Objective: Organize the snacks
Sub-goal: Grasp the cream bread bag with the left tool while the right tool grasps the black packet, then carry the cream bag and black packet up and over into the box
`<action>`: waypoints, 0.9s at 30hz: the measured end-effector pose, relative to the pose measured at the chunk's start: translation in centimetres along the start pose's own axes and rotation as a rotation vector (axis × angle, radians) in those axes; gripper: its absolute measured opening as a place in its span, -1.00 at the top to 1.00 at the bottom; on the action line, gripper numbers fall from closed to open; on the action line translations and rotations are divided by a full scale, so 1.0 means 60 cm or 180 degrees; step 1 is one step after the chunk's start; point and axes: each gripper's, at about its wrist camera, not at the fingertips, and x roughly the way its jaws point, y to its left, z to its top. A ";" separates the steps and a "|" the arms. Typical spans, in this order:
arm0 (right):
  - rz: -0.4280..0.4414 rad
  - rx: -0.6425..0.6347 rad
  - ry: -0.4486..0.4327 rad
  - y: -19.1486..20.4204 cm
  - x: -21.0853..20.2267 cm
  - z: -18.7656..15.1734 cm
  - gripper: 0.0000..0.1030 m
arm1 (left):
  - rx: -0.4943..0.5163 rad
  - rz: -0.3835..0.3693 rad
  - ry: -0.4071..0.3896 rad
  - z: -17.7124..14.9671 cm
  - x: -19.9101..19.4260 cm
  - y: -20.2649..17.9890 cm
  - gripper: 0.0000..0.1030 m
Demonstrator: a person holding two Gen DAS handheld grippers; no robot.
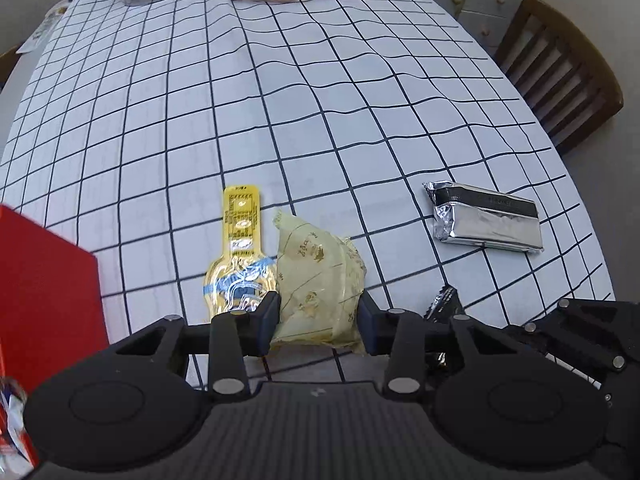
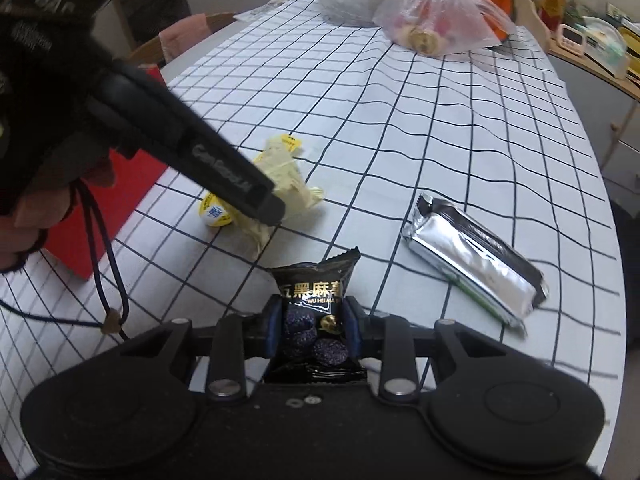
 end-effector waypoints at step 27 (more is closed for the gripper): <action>0.0105 0.0169 -0.0524 0.177 -0.170 0.035 0.42 | -0.0379 -0.0095 -0.0714 -0.165 -0.261 0.140 0.23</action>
